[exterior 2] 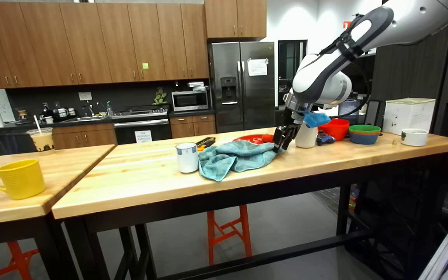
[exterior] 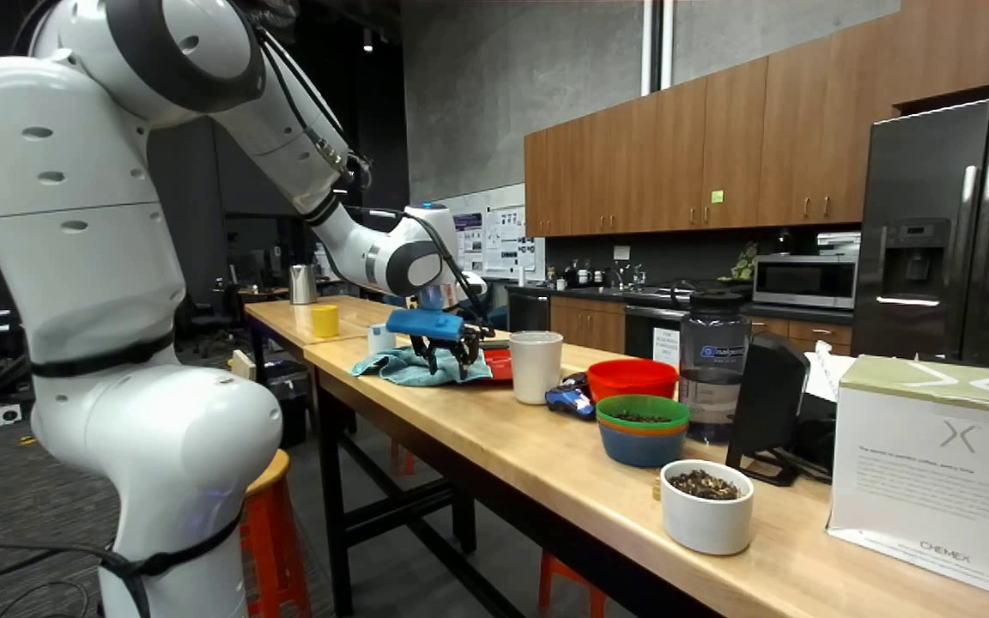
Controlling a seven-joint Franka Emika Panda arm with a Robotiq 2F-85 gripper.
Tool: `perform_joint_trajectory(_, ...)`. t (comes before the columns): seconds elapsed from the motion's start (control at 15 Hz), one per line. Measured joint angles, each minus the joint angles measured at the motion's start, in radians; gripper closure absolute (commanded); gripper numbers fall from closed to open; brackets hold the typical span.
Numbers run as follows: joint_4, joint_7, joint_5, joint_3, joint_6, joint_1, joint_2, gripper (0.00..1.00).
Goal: Put the blue towel on the orange plate
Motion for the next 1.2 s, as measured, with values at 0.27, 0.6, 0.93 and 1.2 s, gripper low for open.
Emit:
perform_joint_trajectory(0.27,0.002,0.000,0.000,0.006,-0.002,0.000,0.001,0.94)
perform_joint_trajectory(0.6,0.004,0.000,0.001,0.006,-0.002,0.000,0.002,0.99)
perform_joint_trajectory(0.93,0.032,-0.004,0.001,0.006,0.006,0.000,0.005,0.99)
perform_joint_trajectory(1.2,0.120,-0.041,0.011,0.003,0.055,0.000,0.022,0.99)
